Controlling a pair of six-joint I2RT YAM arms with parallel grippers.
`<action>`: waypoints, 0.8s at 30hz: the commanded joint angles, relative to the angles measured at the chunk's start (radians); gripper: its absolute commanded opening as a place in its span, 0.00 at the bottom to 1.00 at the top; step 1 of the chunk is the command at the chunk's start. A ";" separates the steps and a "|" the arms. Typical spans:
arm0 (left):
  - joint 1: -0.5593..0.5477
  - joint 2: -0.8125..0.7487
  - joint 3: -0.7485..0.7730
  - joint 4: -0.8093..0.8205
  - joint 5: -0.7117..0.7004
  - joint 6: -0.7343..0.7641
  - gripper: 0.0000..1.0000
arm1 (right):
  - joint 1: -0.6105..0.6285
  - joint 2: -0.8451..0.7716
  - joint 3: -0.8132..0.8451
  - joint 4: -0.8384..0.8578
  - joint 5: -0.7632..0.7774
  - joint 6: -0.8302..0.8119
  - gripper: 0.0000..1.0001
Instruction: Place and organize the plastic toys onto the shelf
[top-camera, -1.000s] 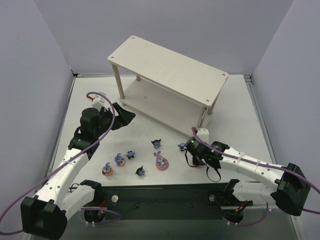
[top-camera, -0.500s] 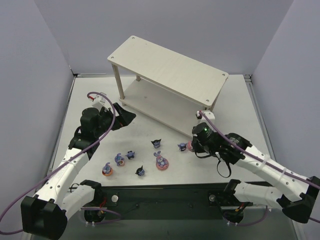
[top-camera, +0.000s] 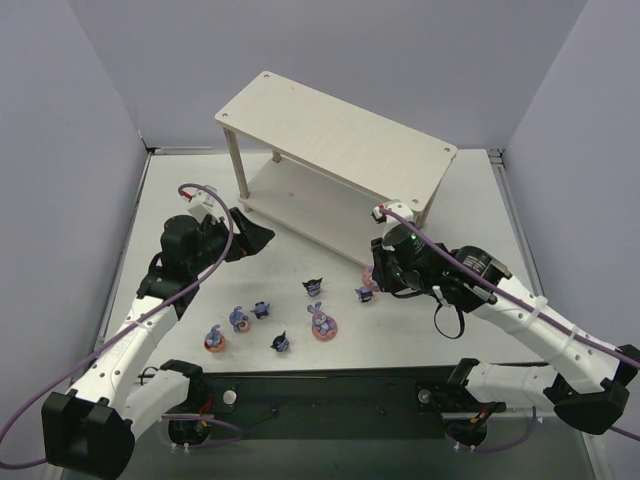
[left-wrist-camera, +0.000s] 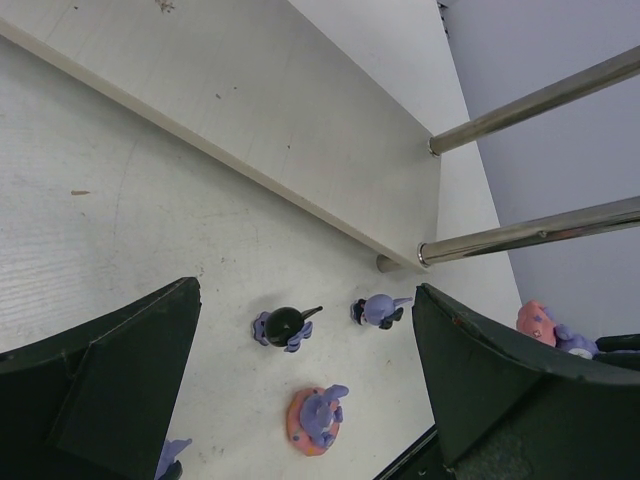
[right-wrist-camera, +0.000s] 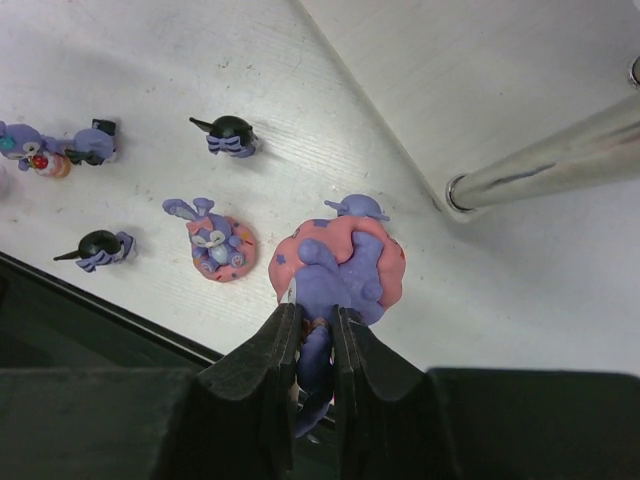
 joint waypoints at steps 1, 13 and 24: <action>0.007 -0.011 0.010 0.037 0.046 0.032 0.97 | 0.010 0.027 0.076 -0.013 -0.022 -0.083 0.00; 0.006 -0.014 0.014 0.015 0.062 0.049 0.97 | 0.010 0.110 0.075 0.035 -0.041 -0.192 0.00; 0.015 -0.061 0.065 -0.097 0.002 0.102 0.97 | 0.014 0.284 0.092 0.104 0.067 -0.307 0.00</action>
